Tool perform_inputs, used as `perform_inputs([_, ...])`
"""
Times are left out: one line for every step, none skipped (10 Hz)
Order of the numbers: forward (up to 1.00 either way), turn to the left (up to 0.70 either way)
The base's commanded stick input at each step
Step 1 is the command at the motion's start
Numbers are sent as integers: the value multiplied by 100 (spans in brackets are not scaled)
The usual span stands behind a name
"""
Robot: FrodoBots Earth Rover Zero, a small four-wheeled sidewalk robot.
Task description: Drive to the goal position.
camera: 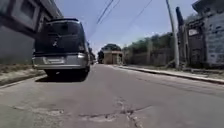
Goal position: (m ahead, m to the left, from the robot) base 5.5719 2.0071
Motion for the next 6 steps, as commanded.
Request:
perform_inputs([100, 0])
perform_inputs([100, 0])
perform_inputs([100, 0])
perform_inputs([100, 0])
perform_inputs([100, 0])
perform_inputs([100, 0])
